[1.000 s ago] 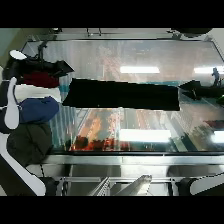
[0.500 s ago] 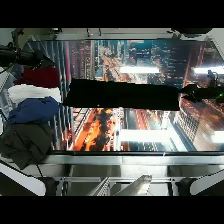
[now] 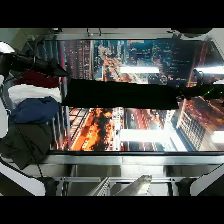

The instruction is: Fold the shirts.

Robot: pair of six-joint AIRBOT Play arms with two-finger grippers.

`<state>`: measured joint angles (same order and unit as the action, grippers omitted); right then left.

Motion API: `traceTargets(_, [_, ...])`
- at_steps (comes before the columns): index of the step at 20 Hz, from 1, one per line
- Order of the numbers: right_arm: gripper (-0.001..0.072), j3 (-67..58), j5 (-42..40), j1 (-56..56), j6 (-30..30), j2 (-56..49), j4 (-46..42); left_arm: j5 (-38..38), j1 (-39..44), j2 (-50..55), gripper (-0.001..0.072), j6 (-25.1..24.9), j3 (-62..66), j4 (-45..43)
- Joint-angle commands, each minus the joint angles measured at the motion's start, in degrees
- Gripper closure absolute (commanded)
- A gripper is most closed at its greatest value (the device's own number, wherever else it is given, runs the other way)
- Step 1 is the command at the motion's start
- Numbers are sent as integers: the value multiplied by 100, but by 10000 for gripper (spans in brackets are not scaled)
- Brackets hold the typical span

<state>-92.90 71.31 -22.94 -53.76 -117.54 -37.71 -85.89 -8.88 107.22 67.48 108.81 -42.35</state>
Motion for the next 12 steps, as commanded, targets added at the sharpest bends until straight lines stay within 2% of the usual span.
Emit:
traceTargets(1, [689, -507, 533, 66, -365, 68, 177, 540, 363, 17, 710, 7, -267, -11])
traceTargets(6, [689, -1139, 1213, 262, -1014, 798, 195, 1060, 1794, 975, 711, 120, 70, -11])
traceTargets(10, [689, -1152, 1303, 734, -1530, 1648, 216, 2149, 3051, 2055, 710, 566, 1069, -7])
traceTargets(12, [689, -1152, 1355, 979, -1845, 1961, 424, 2966, 3493, 2295, 710, 664, 1154, 59])
